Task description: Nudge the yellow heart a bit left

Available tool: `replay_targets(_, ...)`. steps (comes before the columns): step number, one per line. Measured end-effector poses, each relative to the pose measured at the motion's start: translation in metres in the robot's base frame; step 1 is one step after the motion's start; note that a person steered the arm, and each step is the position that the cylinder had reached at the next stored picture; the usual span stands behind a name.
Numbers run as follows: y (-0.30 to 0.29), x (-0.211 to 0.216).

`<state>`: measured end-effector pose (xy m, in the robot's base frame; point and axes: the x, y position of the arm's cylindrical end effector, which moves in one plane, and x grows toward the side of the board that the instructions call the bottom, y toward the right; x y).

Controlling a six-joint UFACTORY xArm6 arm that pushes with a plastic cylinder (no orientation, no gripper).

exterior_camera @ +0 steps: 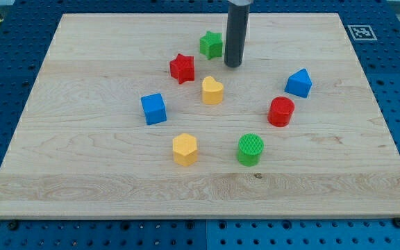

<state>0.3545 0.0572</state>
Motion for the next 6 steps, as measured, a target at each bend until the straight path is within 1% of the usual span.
replay_targets(1,-0.006,0.023)
replay_targets(2,-0.032,0.039)
replay_targets(5,-0.106,0.04)
replay_targets(6,-0.108,0.042)
